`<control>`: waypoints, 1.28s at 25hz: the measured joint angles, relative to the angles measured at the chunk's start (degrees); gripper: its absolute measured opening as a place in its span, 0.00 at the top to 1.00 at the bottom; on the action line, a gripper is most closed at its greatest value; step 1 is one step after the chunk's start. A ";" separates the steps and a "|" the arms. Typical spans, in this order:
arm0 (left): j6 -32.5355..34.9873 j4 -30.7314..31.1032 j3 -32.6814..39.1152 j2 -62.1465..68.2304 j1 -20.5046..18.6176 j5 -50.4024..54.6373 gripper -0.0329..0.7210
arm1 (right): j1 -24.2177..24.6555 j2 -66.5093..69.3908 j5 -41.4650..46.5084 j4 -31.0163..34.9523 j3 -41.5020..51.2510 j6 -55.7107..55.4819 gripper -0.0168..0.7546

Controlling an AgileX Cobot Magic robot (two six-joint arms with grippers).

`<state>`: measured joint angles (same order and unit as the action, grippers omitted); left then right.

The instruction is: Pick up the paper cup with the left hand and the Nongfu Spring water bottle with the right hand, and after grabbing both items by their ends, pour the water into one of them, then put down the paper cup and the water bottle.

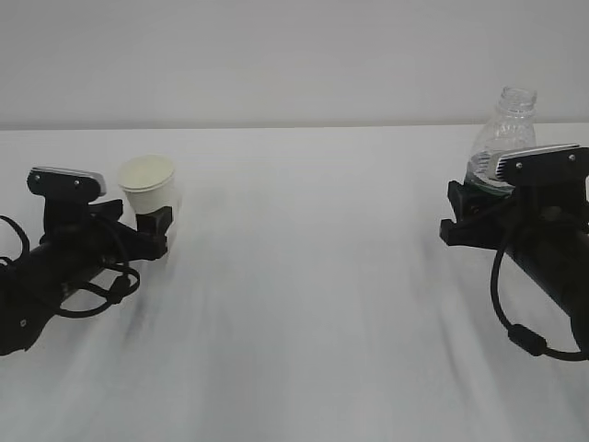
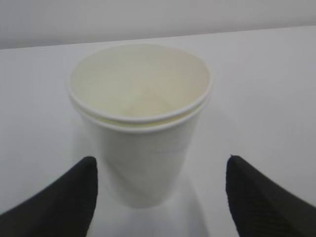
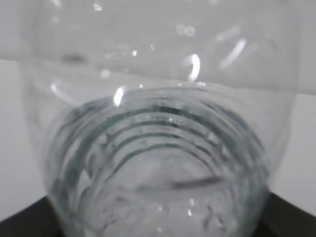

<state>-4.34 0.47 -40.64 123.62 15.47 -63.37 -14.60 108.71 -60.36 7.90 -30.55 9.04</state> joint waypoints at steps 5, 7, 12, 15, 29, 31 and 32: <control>0.00 0.25 -1.65 1.68 0.00 1.30 0.18 | 0.00 0.00 0.00 0.00 0.00 0.10 0.37; -0.09 0.25 -2.46 2.35 -0.09 1.49 0.18 | 0.00 0.00 0.00 0.00 0.00 0.10 0.37; -0.09 0.25 -4.31 3.54 -0.09 2.75 0.18 | 0.00 0.00 0.00 0.00 0.00 0.10 0.37; -0.09 0.05 -5.38 4.15 -0.09 3.28 0.18 | 0.00 0.00 0.00 0.00 0.00 0.10 0.37; 1.62 -1.80 -8.75 4.28 -1.13 5.18 0.18 | 0.00 0.00 0.00 -1.17 0.00 0.22 0.37; 1.62 -1.83 -9.78 4.80 -1.13 6.13 0.18 | 0.00 0.00 0.00 -1.19 0.00 0.22 0.37; 1.62 -1.68 -10.27 5.21 -1.13 6.23 0.18 | 0.00 0.00 0.00 -1.30 0.00 0.22 0.37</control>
<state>-2.72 -1.21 -50.91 128.82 14.34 -57.15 -14.60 108.71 -60.36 6.60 -30.55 9.26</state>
